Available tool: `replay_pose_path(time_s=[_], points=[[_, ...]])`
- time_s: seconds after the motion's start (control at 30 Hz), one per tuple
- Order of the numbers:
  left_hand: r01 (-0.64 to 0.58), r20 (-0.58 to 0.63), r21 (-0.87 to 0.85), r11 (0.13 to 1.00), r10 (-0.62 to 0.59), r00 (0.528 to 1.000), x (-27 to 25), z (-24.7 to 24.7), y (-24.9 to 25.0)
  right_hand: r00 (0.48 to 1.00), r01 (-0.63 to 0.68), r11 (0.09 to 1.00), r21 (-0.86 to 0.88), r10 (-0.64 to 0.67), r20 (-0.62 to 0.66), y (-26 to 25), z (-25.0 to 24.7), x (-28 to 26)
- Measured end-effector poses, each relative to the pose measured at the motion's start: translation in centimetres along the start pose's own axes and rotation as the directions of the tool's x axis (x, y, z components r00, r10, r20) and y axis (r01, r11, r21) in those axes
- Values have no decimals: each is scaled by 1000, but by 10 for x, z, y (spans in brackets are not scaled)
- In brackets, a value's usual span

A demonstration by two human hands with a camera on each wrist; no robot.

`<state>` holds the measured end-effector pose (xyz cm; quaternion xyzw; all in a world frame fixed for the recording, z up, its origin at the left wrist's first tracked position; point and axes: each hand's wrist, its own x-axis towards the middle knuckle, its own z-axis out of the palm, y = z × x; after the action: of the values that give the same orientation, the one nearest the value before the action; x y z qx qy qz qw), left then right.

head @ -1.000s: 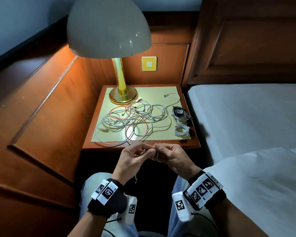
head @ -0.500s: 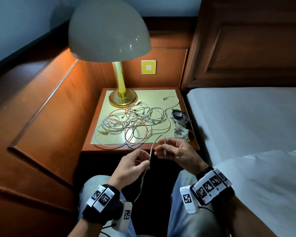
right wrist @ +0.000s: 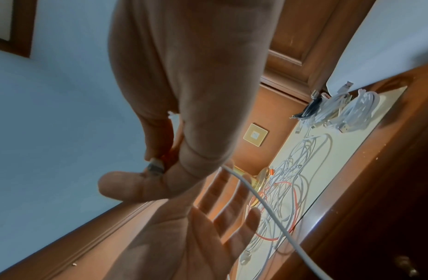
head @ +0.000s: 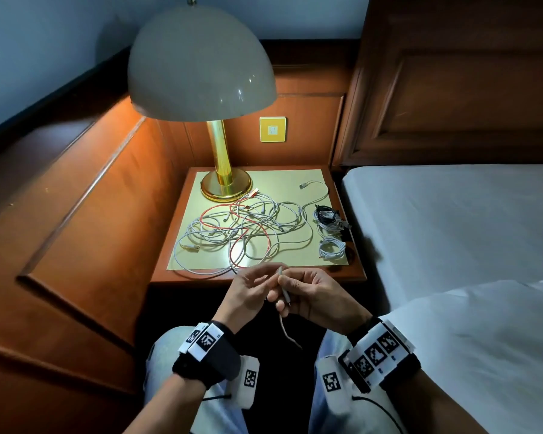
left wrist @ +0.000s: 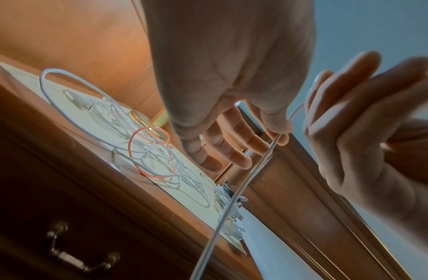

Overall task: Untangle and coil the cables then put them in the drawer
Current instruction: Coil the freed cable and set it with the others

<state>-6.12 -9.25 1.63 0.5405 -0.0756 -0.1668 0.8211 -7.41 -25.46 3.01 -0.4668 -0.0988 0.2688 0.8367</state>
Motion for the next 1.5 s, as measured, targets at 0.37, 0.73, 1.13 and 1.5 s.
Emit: replay_pose_path(time_s=[0.37, 0.73, 1.13, 1.5], points=[[-20, -83, 197, 980, 37, 996, 5, -17, -23, 995, 81, 991, 109, -86, 41, -6, 4, 15], [-114, -2, 785, 608, 187, 982, -12, -13, -10, 852, 246, 478, -843, -522, -48, -1, -17, 34], [-330, 133, 848, 414, 438, 889, -4, -21, 9, 990, -30, 975, -222, -2, -141, 14, -21, 16], [-200, -4, 785, 586, 327, 945, 7, -25, 10, 993, -74, 990, -120, 62, -97, 22, -14, 15]])
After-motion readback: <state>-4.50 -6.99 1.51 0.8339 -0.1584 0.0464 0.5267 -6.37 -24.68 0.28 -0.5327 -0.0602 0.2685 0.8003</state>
